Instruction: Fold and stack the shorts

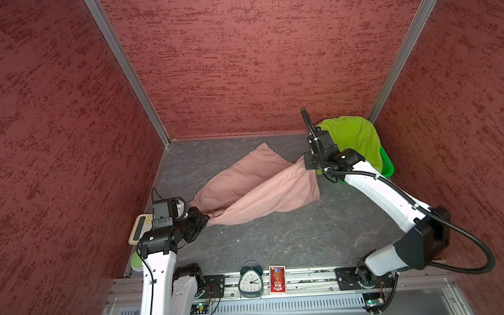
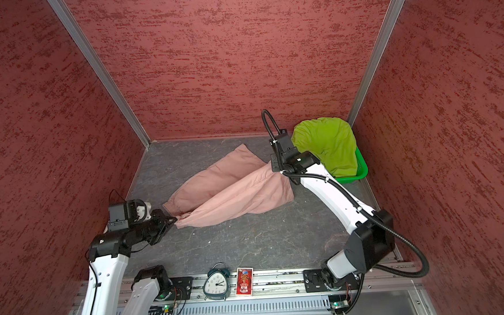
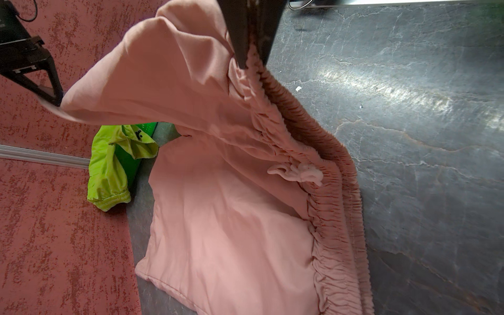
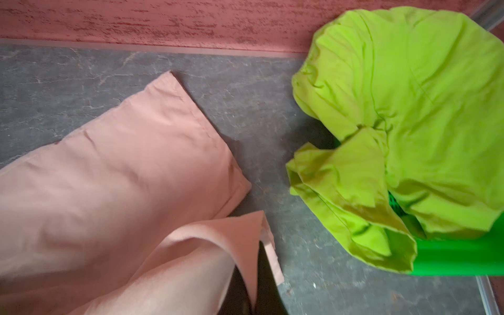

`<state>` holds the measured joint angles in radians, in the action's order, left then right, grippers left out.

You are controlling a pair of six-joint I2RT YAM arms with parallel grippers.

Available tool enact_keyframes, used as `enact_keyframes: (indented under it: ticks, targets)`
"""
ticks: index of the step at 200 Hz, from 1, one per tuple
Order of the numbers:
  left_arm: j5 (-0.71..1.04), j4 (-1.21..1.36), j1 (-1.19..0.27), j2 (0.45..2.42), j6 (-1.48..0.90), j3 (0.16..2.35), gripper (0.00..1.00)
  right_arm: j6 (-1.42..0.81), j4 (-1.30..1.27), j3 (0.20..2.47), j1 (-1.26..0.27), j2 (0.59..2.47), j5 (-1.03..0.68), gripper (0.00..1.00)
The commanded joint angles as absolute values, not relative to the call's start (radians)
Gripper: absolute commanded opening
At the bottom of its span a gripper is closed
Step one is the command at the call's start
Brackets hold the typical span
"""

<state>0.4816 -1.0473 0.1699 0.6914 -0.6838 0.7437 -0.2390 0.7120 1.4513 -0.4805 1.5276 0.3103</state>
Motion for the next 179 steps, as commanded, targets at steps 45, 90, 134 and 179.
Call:
enact_keyframes:
  ticks: [45, 90, 134, 179]
  targets:
    - [0.477, -1.111, 0.185, 0.706, -0.668, 0.804, 0.0, -0.079, 0.565, 1.445, -0.476, 1.365, 0.285, 0.0]
    - [0.53, -1.118, 0.215, 0.693, -0.692, 0.78, 0.0, -0.013, 0.636, 1.559, -0.474, 1.446, 0.267, 0.0]
    - [0.605, -1.076, 0.29, 0.701, -0.715, 0.729, 0.0, 0.035, 0.669, 1.779, -0.474, 1.704, 0.223, 0.0]
    - [0.661, -1.024, 0.371, 0.777, -0.695, 0.728, 0.0, 0.079, 0.712, 2.012, -0.463, 1.917, 0.201, 0.0]
